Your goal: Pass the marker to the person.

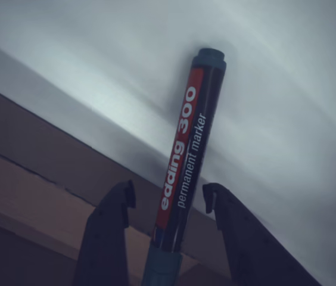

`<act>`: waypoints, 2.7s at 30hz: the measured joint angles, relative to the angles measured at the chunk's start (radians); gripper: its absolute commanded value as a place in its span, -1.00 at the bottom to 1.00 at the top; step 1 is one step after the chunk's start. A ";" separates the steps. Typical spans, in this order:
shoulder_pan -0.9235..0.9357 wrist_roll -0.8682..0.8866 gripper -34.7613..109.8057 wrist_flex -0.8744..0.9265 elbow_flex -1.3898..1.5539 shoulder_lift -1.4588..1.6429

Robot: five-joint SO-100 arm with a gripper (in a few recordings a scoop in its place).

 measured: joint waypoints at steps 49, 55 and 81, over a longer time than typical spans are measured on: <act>0.000 -0.038 -0.59 -0.109 0.064 -0.060; 0.000 -0.048 -0.59 -0.092 0.064 -0.060; -0.115 0.058 -0.59 0.327 -0.531 0.121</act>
